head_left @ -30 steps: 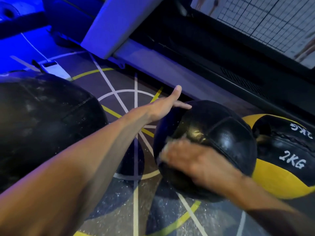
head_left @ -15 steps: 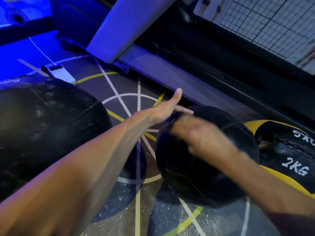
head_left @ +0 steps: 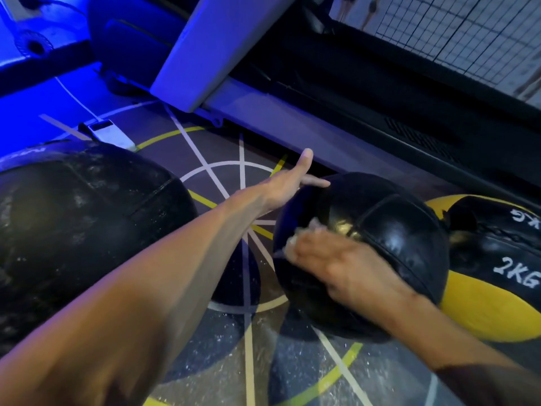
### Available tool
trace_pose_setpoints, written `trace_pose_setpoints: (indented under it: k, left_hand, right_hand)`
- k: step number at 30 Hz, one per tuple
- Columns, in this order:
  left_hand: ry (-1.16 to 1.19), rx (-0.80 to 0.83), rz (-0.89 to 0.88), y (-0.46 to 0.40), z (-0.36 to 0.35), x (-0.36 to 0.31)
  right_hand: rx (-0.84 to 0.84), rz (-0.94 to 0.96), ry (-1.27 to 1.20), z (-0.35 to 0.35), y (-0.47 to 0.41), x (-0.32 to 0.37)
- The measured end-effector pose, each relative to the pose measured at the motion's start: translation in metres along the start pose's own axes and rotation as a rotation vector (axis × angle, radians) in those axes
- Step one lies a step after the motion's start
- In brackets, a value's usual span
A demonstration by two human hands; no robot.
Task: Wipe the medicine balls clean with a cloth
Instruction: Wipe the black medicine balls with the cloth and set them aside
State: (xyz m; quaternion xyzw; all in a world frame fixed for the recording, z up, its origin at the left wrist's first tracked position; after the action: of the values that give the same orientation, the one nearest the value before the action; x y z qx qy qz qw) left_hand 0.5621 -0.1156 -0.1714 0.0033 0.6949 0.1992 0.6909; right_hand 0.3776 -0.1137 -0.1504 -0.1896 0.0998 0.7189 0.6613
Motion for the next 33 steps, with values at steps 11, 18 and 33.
trace_pose_setpoints:
  k: [11, 18, 33]
  left_hand:
    - [-0.403, -0.042, -0.219, -0.011, -0.014, 0.025]
    - [-0.247, -0.075, -0.105, -0.016, 0.005, 0.034]
    - [-0.256, -0.096, -0.067, -0.029, 0.019, 0.042]
  right_hand:
    - [0.460, 0.241, 0.109, -0.078, 0.109, 0.090]
    - [0.017, 0.002, -0.236, -0.026, 0.057, 0.071]
    - [0.128, -1.383, -0.780, -0.086, 0.218, 0.027]
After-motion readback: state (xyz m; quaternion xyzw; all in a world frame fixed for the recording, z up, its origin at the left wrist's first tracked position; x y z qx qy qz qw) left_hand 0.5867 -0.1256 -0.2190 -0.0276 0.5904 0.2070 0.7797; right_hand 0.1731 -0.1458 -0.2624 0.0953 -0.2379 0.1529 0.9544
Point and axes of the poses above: each hand's wrist, its own y-axis away from the middle knuckle, its own z-axis out of the back of the hand, x = y × z, the point moved 4 cm from there along -y, towards the middle knuckle, and after that the axes turned 14 degrees about y, right-handed, at the moved point
